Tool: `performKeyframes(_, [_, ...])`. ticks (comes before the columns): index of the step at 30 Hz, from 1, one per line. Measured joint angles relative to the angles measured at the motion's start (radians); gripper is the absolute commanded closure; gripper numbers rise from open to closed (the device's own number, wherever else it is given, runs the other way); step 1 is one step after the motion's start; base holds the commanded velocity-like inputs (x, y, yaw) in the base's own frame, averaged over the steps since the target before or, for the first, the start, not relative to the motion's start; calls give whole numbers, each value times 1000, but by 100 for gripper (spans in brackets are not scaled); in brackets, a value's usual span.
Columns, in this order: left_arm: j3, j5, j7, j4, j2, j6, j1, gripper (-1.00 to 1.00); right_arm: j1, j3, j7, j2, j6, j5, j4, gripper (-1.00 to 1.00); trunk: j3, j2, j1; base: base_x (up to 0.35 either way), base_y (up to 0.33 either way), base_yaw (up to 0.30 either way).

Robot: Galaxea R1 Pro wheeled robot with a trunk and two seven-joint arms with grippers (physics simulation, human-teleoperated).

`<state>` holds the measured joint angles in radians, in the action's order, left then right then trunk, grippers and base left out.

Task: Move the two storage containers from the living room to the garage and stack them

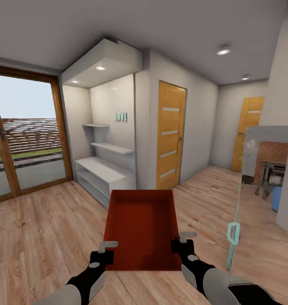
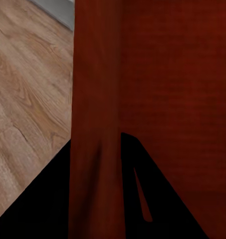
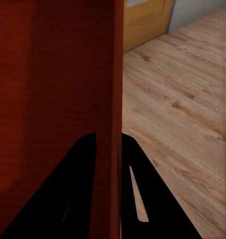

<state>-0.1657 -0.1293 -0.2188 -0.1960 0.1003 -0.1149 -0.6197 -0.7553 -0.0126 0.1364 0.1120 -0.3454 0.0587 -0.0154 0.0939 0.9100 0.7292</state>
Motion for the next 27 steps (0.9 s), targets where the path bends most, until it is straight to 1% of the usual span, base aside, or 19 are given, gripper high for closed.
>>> performKeyframes(5, [0, 0, -1, 0, 1, 0, 0, 100, 0, 2, 0, -1, 0, 2, 0, 100, 0, 0, 0, 321, 16, -251])
performKeyframes(11, [0, 0, 0, 0, 0, 0, 0, 100, 0, 1, 0, 0, 0, 1, 0, 100, 0, 0, 0, 321, 95, -253])
performKeyframes(27, [1, 1, 0, 0, 0, 0, 0, 100, 0, 1, 0, 0, 0, 0, 0, 100, 0, 0, 0, 316, 170, -253])
